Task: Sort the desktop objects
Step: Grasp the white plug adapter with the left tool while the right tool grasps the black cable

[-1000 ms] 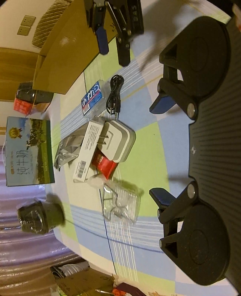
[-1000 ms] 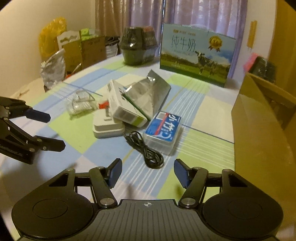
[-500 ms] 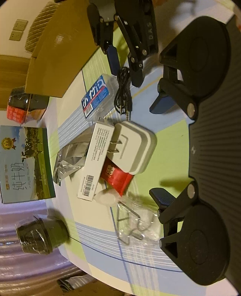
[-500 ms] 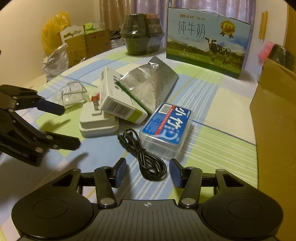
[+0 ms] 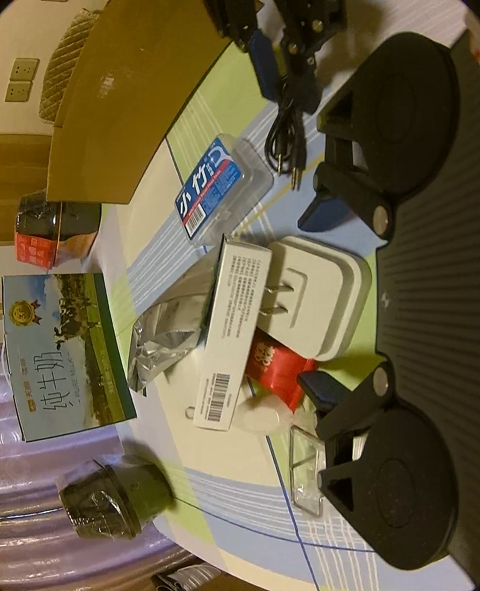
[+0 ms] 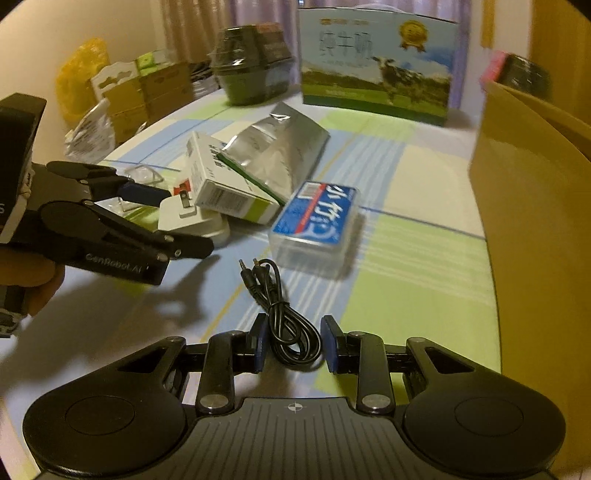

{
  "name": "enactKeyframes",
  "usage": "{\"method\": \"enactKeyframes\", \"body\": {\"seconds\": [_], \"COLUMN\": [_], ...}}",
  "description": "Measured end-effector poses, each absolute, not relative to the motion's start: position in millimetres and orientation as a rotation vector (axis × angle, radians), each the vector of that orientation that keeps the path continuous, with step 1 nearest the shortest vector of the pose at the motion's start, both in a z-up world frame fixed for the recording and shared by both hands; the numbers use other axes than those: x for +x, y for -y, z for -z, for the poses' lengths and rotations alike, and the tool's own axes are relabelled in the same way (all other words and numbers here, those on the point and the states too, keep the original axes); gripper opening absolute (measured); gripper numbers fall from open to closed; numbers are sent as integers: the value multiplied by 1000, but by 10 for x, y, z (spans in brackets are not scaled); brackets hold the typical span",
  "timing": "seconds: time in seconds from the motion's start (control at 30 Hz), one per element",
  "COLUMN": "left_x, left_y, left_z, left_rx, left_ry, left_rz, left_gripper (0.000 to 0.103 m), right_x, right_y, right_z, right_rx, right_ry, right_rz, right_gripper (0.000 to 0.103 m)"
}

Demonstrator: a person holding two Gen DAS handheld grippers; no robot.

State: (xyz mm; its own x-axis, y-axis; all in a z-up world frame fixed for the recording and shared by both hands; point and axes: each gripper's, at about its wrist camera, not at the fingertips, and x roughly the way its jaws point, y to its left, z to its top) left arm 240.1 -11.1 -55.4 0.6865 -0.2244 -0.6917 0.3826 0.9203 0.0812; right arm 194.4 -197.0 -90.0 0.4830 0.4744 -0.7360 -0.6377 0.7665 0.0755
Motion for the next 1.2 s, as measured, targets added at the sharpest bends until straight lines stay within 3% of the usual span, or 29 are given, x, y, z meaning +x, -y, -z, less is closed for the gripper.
{"method": "enactKeyframes", "body": {"seconds": [0.03,0.13,0.43,0.6,0.63,0.77,1.13,1.2], "left_x": [2393,2330,1667,1220,1167,1073,1223,1237], "left_y": [118,128,220,275,274,235,173,200], "left_z": [556,539,429,393,387,390,438,455], "left_rx": [230,241,171,145,149,167,89,91], "left_ry": [-744,-750,-840,-841,-831,-799,-787,-799], "left_rz": [349,345,322,326,324,303,323,330], "left_gripper": [67,63,62,65,72,74,75,74], "right_x": [1928,1883,1461,1159,1112,1047,1091,1096], "right_y": [1995,2071,2323,2371,2363,2311,2189,2162], "right_z": [896,876,795,761,747,733,880,888], "right_rx": [-210,-176,-92,-74,-100,-173,-214,-225], "right_ry": [-824,-835,-871,-851,-835,-782,-782,-777], "right_rz": [-677,-638,-495,-539,-538,-548,-577,-583], "right_gripper": [27,27,27,29,32,42,41,31]}}
